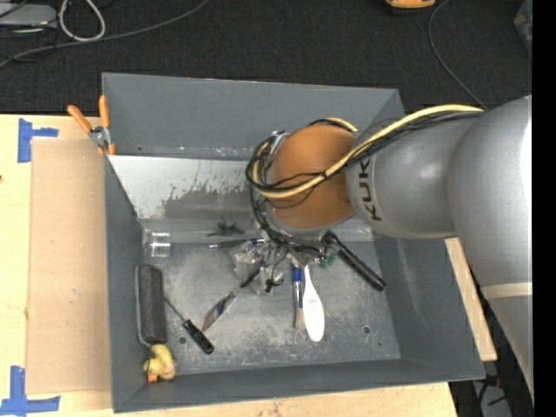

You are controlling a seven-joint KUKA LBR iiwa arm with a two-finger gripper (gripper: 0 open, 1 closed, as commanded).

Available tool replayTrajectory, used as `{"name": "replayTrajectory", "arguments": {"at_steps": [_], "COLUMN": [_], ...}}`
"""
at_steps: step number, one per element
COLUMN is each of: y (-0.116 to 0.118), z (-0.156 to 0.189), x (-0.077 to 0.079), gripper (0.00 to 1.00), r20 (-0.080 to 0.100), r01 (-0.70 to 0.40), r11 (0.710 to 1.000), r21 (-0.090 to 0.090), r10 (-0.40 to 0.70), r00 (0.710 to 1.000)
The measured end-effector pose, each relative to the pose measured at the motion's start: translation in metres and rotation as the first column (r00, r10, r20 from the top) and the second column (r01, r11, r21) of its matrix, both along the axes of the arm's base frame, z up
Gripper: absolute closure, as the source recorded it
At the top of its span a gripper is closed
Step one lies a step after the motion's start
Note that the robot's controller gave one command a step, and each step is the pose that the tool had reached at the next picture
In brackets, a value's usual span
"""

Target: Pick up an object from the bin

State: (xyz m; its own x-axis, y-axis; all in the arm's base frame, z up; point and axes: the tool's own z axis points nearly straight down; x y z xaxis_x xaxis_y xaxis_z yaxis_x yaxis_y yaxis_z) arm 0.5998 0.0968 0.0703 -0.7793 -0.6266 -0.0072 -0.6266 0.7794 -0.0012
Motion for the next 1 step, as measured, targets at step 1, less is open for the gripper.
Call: {"name": "replayTrajectory", "arguments": {"at_steps": [1], "y": [0.0005], "z": [0.0], "x": [0.0], "gripper": [1.0], "r20": [0.0], "r01": [-0.011], "r11": [1.0], "r21": [0.0], "r10": [0.011], "r00": [1.0]}}
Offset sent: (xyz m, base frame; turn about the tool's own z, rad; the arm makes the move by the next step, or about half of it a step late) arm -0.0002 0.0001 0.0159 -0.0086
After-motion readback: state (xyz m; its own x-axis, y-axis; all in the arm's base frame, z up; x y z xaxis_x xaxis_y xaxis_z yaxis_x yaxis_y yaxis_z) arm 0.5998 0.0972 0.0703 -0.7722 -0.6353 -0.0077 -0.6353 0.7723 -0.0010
